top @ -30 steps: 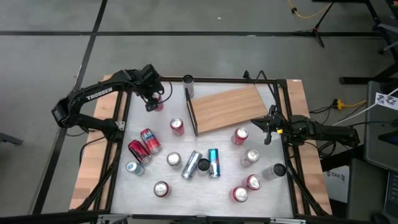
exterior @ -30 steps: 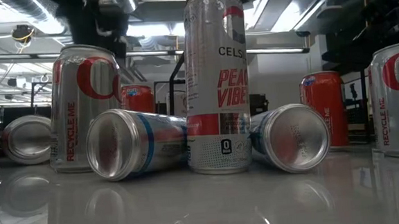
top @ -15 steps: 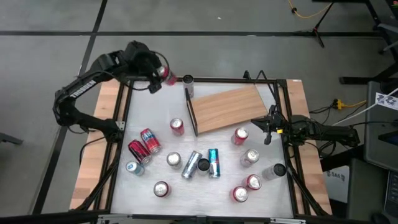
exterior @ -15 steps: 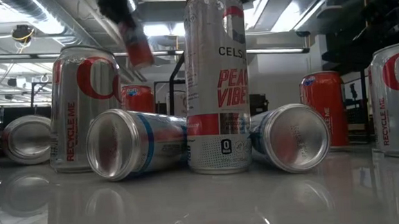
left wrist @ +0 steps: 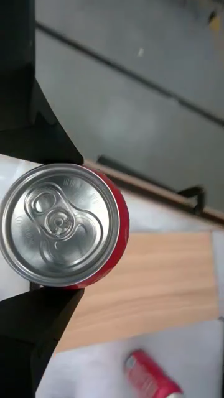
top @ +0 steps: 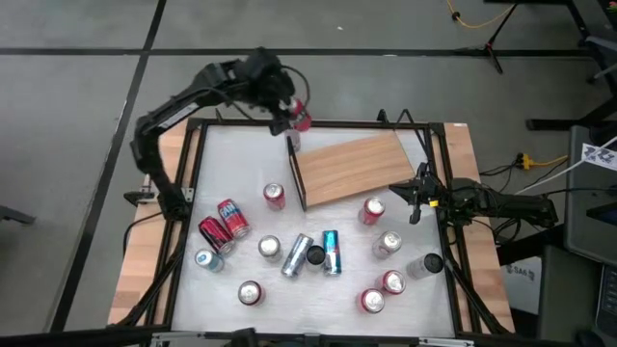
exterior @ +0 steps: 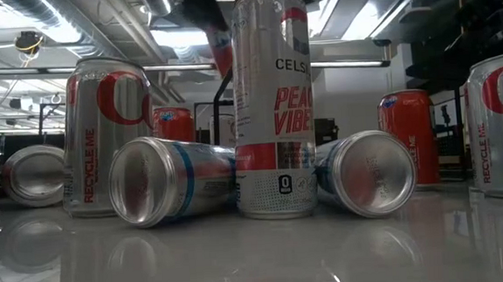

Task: Place canned beverage on shelf
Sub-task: Put the top left orange soda can on the shelf, then put the middle right orange soda can on the shelf

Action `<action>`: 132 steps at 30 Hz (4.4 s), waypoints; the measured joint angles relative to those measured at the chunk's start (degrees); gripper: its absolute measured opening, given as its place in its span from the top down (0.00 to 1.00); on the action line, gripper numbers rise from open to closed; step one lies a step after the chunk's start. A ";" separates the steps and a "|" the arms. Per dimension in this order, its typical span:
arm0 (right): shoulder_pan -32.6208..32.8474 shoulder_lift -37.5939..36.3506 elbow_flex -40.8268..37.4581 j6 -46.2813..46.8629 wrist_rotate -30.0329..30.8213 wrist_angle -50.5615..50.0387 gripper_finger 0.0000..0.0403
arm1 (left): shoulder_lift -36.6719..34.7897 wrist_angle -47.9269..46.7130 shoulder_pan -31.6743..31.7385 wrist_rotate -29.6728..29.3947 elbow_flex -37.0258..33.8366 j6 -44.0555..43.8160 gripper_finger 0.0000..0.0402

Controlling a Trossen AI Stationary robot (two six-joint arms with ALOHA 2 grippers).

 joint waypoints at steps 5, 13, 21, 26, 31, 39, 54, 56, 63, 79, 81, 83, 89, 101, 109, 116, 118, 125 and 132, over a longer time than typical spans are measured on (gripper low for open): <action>0.00 -0.02 0.00 0.01 0.00 0.00 0.98 | 5.79 -0.45 -0.31 2.38 0.14 -1.30 0.34; 0.00 0.00 0.00 0.00 0.00 0.00 0.98 | 12.56 -1.02 -2.08 2.63 0.14 -1.28 0.34; 0.00 0.00 0.00 0.00 0.02 -0.02 0.98 | 17.21 -2.98 -2.82 2.51 0.14 -1.41 0.34; 0.00 0.00 0.00 0.00 0.00 -0.02 0.98 | 19.61 -3.16 -2.78 2.38 0.14 -1.67 0.32; 0.00 -0.02 0.00 0.00 -0.01 -0.02 0.98 | 21.00 -3.44 -2.80 2.29 0.25 -1.68 0.32; 0.00 -0.01 0.00 0.00 -0.08 -0.02 0.98 | 21.01 -3.46 -2.86 2.05 0.20 -1.66 0.26; 0.00 -0.02 0.00 0.02 -0.11 -0.02 0.98 | 21.06 -3.62 -2.97 1.91 0.09 -1.66 0.23; 0.00 -0.02 0.00 0.00 -0.14 -0.02 0.98 | 21.07 -3.62 -2.97 1.93 0.09 -1.65 0.23; 0.00 -0.02 0.00 0.00 -0.14 -0.02 0.98 | 21.10 -3.61 -3.30 1.91 0.07 -1.24 0.22; 0.00 -0.01 0.00 0.00 -0.17 -0.02 0.98 | 21.14 -2.93 -3.65 1.63 0.03 -1.56 0.22; 0.00 -0.02 0.00 0.00 -0.18 -0.02 0.98 | 21.16 -2.50 -3.67 0.87 0.01 -1.69 0.22; 0.00 -0.02 0.00 0.00 -0.18 -0.02 0.98 | 21.20 -2.12 -3.74 -0.28 -0.02 -1.69 0.22; 0.00 -0.02 0.00 0.00 -0.18 -0.02 0.98 | 21.23 -2.06 -3.84 -0.48 -0.02 -1.24 0.22; 0.00 -0.02 0.00 0.00 -0.19 -0.02 0.98 | 21.34 -2.13 -4.09 -0.47 -0.10 -1.26 0.07; 0.00 -0.01 0.00 0.00 -0.19 -0.03 0.98 | 20.90 -2.65 -4.26 -1.06 0.09 -2.14 0.03; 0.00 -0.02 0.00 0.00 0.96 0.04 0.98 | 20.47 -7.85 -4.72 -0.93 5.50 -2.15 0.03; 0.00 -0.02 0.00 0.00 1.63 0.06 0.98 | 20.46 -9.33 -4.97 -0.90 7.68 -1.62 0.03; 0.00 -0.01 -0.13 2.01 2.97 1.40 0.97 | 19.87 -16.35 -5.22 -0.71 18.08 -1.36 0.03; 0.00 -0.02 -0.15 3.18 3.18 3.58 0.77 | 10.94 -18.78 -5.65 0.06 15.03 -3.02 0.03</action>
